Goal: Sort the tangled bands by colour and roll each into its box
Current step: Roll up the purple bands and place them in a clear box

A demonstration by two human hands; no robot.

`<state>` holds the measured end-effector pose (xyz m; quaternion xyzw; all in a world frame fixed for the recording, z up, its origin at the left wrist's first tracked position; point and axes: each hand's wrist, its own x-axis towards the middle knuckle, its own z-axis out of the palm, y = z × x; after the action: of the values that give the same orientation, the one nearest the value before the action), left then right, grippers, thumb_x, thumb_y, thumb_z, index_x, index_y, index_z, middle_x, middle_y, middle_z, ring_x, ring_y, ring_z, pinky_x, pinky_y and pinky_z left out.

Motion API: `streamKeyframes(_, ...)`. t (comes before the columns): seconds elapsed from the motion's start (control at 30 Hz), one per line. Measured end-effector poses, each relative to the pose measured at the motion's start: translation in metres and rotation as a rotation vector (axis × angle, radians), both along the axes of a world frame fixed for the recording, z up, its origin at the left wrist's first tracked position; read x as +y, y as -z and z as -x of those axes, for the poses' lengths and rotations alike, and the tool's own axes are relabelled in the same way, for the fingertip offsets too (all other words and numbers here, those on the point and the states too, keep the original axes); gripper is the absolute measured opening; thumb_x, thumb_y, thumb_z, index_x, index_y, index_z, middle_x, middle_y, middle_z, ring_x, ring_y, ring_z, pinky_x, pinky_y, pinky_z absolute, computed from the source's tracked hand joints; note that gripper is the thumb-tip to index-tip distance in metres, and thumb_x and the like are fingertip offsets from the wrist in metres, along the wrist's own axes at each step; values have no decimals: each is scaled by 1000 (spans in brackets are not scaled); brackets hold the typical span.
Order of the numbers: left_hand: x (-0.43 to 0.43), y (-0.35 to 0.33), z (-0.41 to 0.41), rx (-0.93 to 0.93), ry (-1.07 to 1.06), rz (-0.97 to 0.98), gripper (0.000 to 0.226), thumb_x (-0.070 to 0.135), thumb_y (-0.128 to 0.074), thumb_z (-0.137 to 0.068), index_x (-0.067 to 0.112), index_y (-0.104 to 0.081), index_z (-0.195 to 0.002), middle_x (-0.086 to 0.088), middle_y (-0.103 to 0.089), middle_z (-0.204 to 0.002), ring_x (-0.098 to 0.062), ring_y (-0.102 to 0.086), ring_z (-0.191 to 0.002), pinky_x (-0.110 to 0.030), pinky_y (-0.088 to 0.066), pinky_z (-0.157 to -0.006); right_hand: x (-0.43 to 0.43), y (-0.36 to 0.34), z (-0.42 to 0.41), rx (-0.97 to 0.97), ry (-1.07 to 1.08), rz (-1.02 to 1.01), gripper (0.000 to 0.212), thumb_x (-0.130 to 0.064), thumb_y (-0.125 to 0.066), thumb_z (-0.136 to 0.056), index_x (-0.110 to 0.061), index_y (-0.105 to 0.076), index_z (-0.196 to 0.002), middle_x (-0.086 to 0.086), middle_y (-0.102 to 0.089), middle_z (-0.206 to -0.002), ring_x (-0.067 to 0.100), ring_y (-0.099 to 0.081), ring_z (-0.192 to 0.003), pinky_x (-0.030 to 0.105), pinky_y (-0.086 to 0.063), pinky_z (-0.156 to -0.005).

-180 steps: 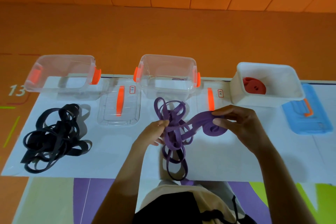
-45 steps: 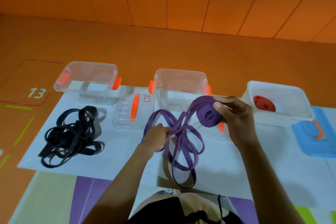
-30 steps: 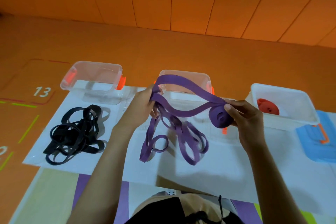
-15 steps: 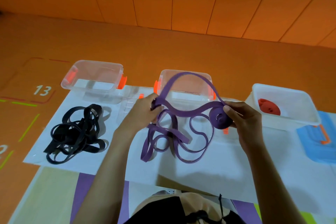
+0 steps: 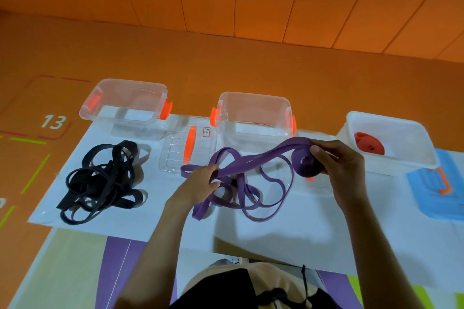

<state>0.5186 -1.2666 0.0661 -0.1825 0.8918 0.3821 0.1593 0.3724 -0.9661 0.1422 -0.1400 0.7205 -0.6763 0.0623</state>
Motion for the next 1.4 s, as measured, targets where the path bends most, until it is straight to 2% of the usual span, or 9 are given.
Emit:
streamKeyframes(0.17, 0, -2, 2, -145, 31, 59, 63, 9, -61, -100, 20, -40, -158, -7, -57, -144, -28, -58, -130, -42, -51, -108, -7, 0, -4, 58, -54, -122, 19, -7, -79, -88, -22, -78, -100, -2, -80, -93, 18, -78, -87, 35, -65, -78)
streamKeyframes(0.27, 12, -29, 19, 58, 25, 126, 65, 11, -57, -100, 30, -38, -159, -1, -50, -153, -25, -51, -137, -40, -46, -112, -12, -4, -9, 154, -167, -176, 20, -17, -80, -86, -30, -76, -100, -17, -78, -94, 6, -75, -88, 17, -59, -73)
streamKeyframes(0.37, 38, -64, 37, 382, 129, -84, 55, 33, -65, -103, 38, -45, -154, 19, -47, -155, -3, -41, -143, -18, -33, -117, -18, -9, -12, 184, -257, -223, 20, -23, -79, -85, -36, -76, -100, -19, -77, -97, 5, -74, -91, 13, -56, -69)
streamKeyframes(0.47, 59, -86, 48, 435, 187, -351, 51, 41, -77, -95, 39, -57, -142, 27, -58, -141, 8, -51, -133, -3, -37, -103, -24, -12, -12, 234, -323, -237, 18, -24, -79, -86, -32, -76, -102, -17, -78, -97, 7, -74, -91, 13, -56, -69)
streamKeyframes(0.63, 68, -82, 50, 444, 0, -562, 42, 23, -90, -85, 31, -65, -118, 5, -79, -93, -17, -75, -83, -30, -60, -73, -26, -18, -10, 343, -353, -280, 18, -28, -75, -87, -28, -72, -105, -23, -75, -95, 2, -72, -96, 12, -57, -70)
streamKeyframes(0.73, 73, -76, 47, 517, -68, -586, 35, 30, -90, -84, 28, -64, -109, 3, -78, -100, -30, -75, -82, -52, -60, -75, -27, -20, -11, 401, -301, -268, 16, -28, -75, -89, -25, -73, -105, -15, -75, -97, 8, -73, -94, 16, -58, -71)
streamKeyframes(1.0, 76, -71, 46, 672, -290, -745, 32, 17, -89, -85, 27, -81, -115, 3, -80, -114, -22, -76, -104, -35, -62, -91, -44, -23, -15, 244, -180, -82, 24, -18, -80, -91, -40, -72, -98, -16, -77, -97, 15, -76, -94, 27, -64, -72)
streamKeyframes(1.27, 82, -75, 45, 812, -389, -738, 24, 15, -86, -87, 21, -82, -109, 4, -80, -109, -16, -76, -105, -22, -60, -86, -48, -20, -6, 33, -245, 56, 29, -34, -91, -76, -23, -68, -89, 9, -76, -94, 34, -77, -90, 38, -64, -65)
streamKeyframes(1.4, 75, -72, 45, 705, -327, -715, 36, 12, -84, -89, 16, -78, -124, 1, -77, -116, -20, -72, -113, -32, -60, -94, -53, -11, -12, -20, -152, 141, 35, -32, -90, -80, -11, -67, -95, 12, -78, -99, 35, -77, -93, 40, -65, -67)
